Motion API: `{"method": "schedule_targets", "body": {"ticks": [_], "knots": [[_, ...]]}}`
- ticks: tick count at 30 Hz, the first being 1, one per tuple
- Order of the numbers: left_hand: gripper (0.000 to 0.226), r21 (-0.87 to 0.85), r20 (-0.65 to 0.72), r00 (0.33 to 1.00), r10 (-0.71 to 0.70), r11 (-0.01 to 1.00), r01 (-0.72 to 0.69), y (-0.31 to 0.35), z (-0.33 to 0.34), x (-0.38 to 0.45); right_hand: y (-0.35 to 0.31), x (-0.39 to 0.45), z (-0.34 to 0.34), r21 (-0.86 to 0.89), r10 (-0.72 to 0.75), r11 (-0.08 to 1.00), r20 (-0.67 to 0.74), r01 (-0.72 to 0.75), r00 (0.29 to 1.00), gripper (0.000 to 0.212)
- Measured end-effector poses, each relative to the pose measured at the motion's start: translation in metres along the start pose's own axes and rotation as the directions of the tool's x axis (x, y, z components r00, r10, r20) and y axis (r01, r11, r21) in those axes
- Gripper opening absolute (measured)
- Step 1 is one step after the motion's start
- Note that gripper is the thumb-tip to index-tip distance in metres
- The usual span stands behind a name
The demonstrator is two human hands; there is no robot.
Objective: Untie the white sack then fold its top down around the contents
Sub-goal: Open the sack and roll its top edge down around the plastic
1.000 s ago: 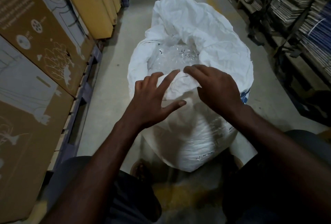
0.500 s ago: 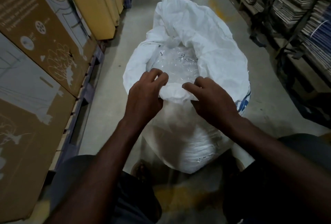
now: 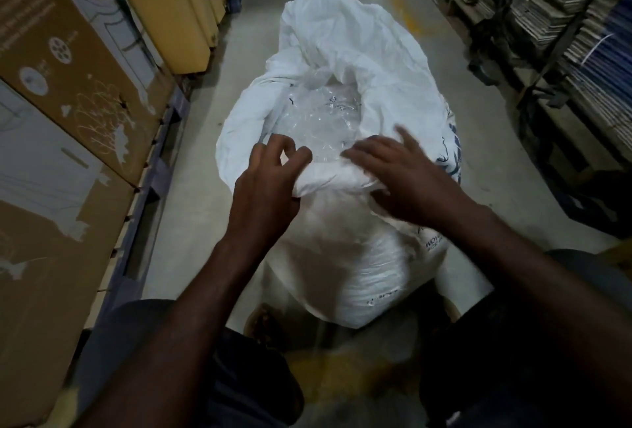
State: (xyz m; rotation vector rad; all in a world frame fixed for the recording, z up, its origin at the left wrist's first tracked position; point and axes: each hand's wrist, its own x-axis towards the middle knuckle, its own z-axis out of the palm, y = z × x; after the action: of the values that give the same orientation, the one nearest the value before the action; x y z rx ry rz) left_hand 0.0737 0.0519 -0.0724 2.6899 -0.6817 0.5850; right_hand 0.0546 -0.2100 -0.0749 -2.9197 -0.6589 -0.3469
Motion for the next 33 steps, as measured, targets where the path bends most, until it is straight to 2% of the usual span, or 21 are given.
{"method": "schedule_targets", "body": {"ticks": [3,5,8,11,14,16,18,20,24,28,30,33], "knots": [[0.057,-0.010,-0.014,0.999,-0.029,1.000,0.029,0.008,0.005,0.003,0.017,0.005,0.000,-0.047,0.055,0.997,-0.181,-0.064,0.982,0.055],[0.066,-0.036,0.030,0.999,-0.015,0.999,0.016,0.017,0.000,0.004,0.013,0.004,-0.001,-0.007,0.098,0.994,-0.284,-0.105,0.954,0.041],[0.088,0.077,0.088,0.993,0.082,0.993,-0.089,0.039,-0.010,0.005,0.003,-0.002,-0.007,0.071,0.144,0.989,-0.332,-0.127,0.932,0.040],[0.084,0.100,0.079,0.984,0.160,0.981,-0.168,0.063,-0.004,0.012,0.000,-0.006,-0.010,0.090,0.103,0.993,-0.342,-0.077,0.934,0.042],[0.048,0.044,-0.009,0.995,0.099,0.994,-0.098,0.064,0.003,0.020,0.003,-0.009,-0.011,0.070,0.080,0.996,-0.290,-0.062,0.954,0.050],[0.037,0.049,0.016,0.999,0.051,0.997,-0.052,0.054,0.002,0.021,0.013,-0.010,-0.012,0.042,0.059,0.998,-0.178,-0.052,0.982,0.060],[0.037,0.054,0.039,0.999,0.026,0.998,-0.028,0.043,0.003,0.015,0.023,-0.009,-0.011,-0.041,0.074,0.996,-0.074,-0.077,0.995,0.063],[0.040,0.057,0.049,0.999,0.012,0.998,-0.014,0.038,0.005,0.007,0.026,-0.008,-0.009,-0.095,0.150,0.983,-0.066,-0.156,0.986,0.073],[0.043,0.008,0.101,0.995,-0.024,1.000,0.024,0.041,0.015,-0.003,0.015,-0.008,-0.016,0.073,0.391,0.919,-0.048,-0.387,0.919,0.074],[0.049,0.042,0.090,0.995,-0.031,0.999,0.028,0.037,0.022,-0.003,-0.008,-0.017,-0.009,0.027,0.467,0.883,0.054,-0.469,0.883,0.077],[0.043,0.083,0.101,0.995,-0.010,0.997,0.002,0.034,0.022,-0.002,-0.022,-0.024,-0.005,-0.038,0.473,0.881,0.136,-0.472,0.871,0.062],[0.036,0.140,0.036,0.999,0.041,0.989,-0.045,0.029,0.027,0.010,-0.044,-0.030,-0.012,-0.095,0.486,0.874,0.170,-0.477,0.857,0.023]]}}
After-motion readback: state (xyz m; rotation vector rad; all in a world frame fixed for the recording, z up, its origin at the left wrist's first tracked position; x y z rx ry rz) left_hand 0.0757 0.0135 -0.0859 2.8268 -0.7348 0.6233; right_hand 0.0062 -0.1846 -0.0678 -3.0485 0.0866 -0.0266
